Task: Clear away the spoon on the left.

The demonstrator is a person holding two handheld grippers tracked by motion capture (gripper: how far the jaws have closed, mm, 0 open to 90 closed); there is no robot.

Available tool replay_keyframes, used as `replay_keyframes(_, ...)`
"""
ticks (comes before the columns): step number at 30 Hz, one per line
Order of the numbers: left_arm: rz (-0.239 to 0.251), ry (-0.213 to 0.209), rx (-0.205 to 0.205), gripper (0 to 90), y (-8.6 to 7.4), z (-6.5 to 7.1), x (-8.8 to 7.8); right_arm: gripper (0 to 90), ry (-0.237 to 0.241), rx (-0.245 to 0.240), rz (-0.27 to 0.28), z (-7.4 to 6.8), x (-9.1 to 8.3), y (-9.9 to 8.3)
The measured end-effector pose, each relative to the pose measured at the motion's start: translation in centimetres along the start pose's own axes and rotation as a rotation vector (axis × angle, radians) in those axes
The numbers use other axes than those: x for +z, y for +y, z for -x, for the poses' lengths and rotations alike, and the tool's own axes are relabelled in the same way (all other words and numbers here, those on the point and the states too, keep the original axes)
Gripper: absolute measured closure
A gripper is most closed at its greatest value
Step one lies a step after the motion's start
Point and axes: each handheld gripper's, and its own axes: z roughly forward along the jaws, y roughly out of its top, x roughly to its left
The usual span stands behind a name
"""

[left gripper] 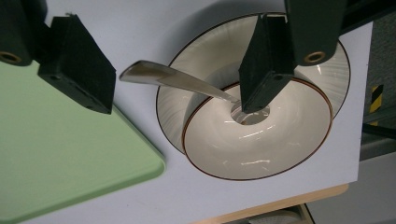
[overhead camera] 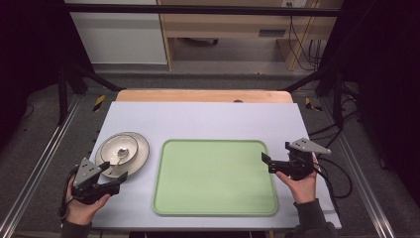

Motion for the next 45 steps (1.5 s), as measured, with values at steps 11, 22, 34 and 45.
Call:
replay_keyframes(11, -0.015, 0.016, 0.017, 45.8, -0.16, -0.13, 0.21, 4.1, -0.002, -0.004, -0.018, 0.03, 0.33, -0.13)
replay_keyframes(22, -0.010, 0.027, 0.027, 56.3, -0.24, -0.28, 0.05, 4.1, -0.011, -0.002, -0.026, -0.04, 0.48, -0.18)
replay_keyframes(34, 0.000, 0.045, 0.035, 64.5, -0.21, -0.29, -0.25, 4.1, -0.015, -0.006, -0.038, -0.10, 0.63, -0.23)
replay_keyframes(45, 0.007, 0.050, 0.032, 71.4, -0.06, -0.18, -0.47, 4.0, -0.015, -0.007, -0.046, -0.09, 0.69, -0.25)
